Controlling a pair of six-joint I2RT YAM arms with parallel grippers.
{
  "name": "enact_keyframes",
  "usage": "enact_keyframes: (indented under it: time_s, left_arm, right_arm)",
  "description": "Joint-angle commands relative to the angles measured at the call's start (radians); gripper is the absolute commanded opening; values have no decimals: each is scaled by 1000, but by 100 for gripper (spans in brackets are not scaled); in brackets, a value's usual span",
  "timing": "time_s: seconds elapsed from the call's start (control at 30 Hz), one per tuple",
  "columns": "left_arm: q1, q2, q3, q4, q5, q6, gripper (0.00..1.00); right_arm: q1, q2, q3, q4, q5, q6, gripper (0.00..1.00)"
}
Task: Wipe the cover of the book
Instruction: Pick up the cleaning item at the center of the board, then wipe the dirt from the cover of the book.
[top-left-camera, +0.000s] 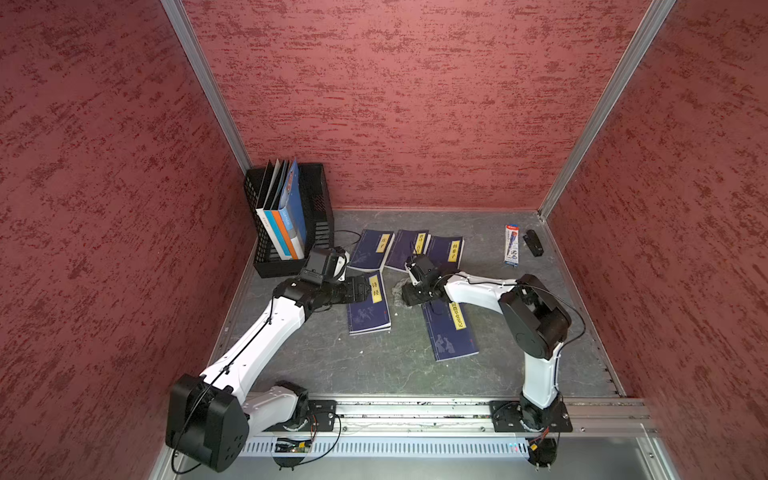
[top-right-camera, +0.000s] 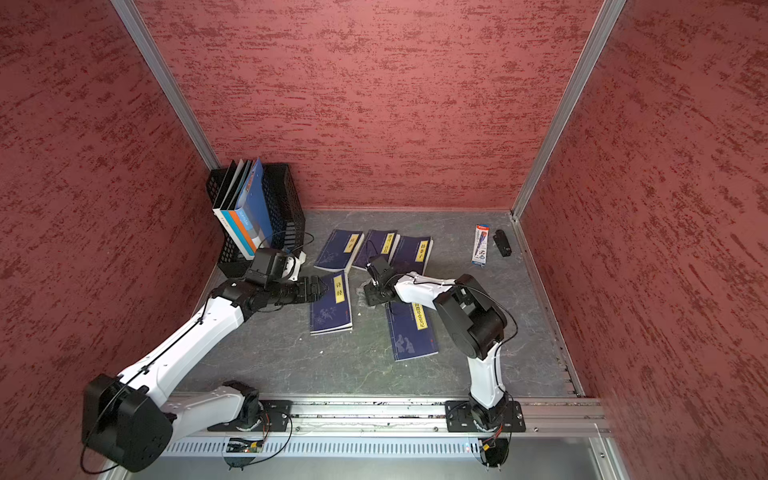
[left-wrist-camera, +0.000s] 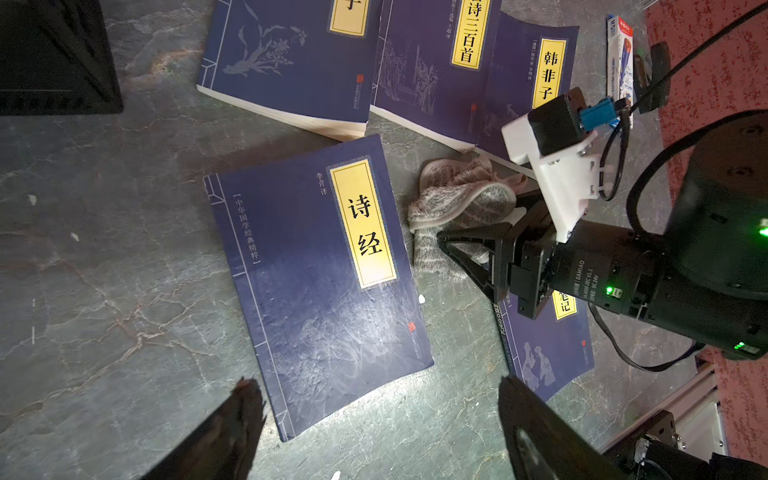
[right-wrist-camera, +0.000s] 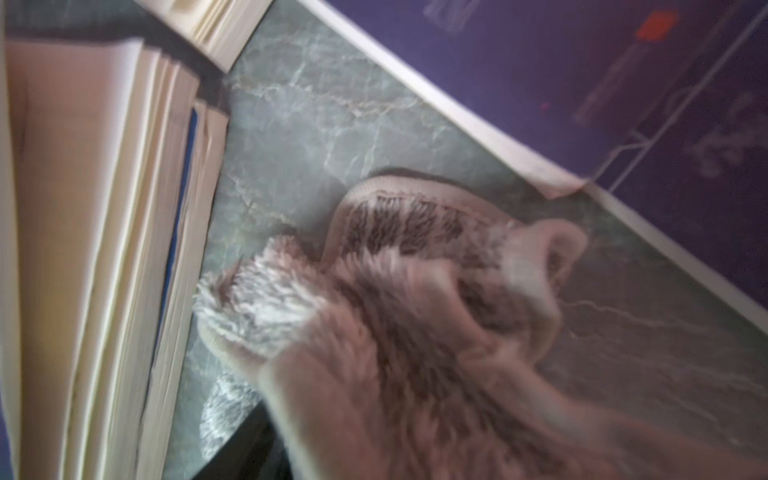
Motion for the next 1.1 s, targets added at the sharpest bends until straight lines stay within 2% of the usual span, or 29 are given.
enact_keyframes:
  time_s: [0.0,0.13,0.27,0.47,0.6,0.9,1.07]
  left_arm:
    - [8,-1,-18,14,11,-2,90]
    - [9,1,-19,20,15,-2,89]
    - [8,10,-19,27,16,-2,89]
    - [5,38,-19,36,12,-1,89]
    - [-5,63,-14,52,12,3,89]
    - [-62,147,46,72,8,13,89]
    - [-104,206,80,85,1,20,89]
  right_arm:
    - [6,26,-13,12,29,14,45]
    - [5,-2,-38,41,35,10,29]
    - [6,-51,-41,31,64,-4,22]
    - [4,-204,-37,-105,142,9,22]
    - [4,-318,-88,-211,182,45,23]
    - [4,-558,-367,-329,161,215,21]
    - [5,-638,-510,-306,116,299,21]
